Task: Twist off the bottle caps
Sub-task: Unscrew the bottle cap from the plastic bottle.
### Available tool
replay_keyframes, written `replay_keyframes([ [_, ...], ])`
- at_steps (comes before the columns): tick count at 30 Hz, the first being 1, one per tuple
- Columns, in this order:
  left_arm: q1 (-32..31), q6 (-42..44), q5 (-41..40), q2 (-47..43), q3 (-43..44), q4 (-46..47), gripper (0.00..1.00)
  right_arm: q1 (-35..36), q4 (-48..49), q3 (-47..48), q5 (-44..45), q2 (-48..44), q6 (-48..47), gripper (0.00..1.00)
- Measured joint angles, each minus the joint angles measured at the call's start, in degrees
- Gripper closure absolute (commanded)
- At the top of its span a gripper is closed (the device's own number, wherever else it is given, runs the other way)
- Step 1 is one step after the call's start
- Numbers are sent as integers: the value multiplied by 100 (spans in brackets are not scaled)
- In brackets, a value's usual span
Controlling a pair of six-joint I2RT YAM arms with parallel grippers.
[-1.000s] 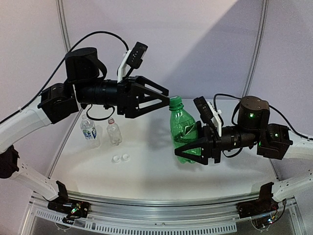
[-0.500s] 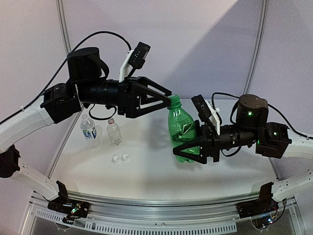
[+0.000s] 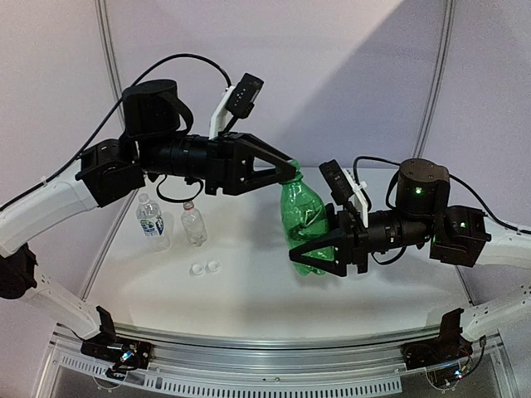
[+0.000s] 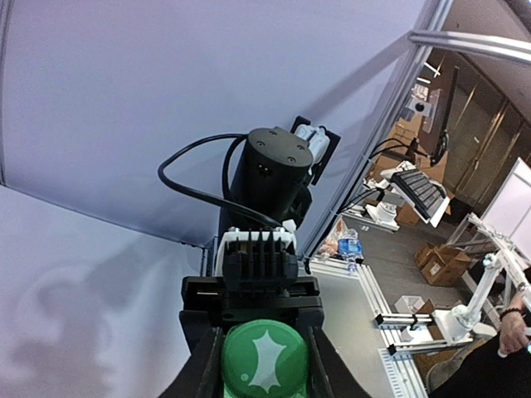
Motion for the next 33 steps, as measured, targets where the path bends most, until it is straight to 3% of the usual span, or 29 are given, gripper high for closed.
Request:
replay_keyframes([
  [10, 24, -55, -251, 4, 98, -177, 77, 0, -271, 214, 402, 101, -109, 100],
  [17, 94, -756, -1950, 173, 573, -813, 76, -17, -1261, 1224, 2107, 769, -341, 100],
  [22, 66, -1499, -3082, 372, 588, -1241, 74, -26, -1609, 1335, 2953, 1113, -236, 100],
  [33, -42, -2186, -3683, 520, 695, -1585, 69, -24, -1847, 1329, 3257, 1213, -157, 100],
])
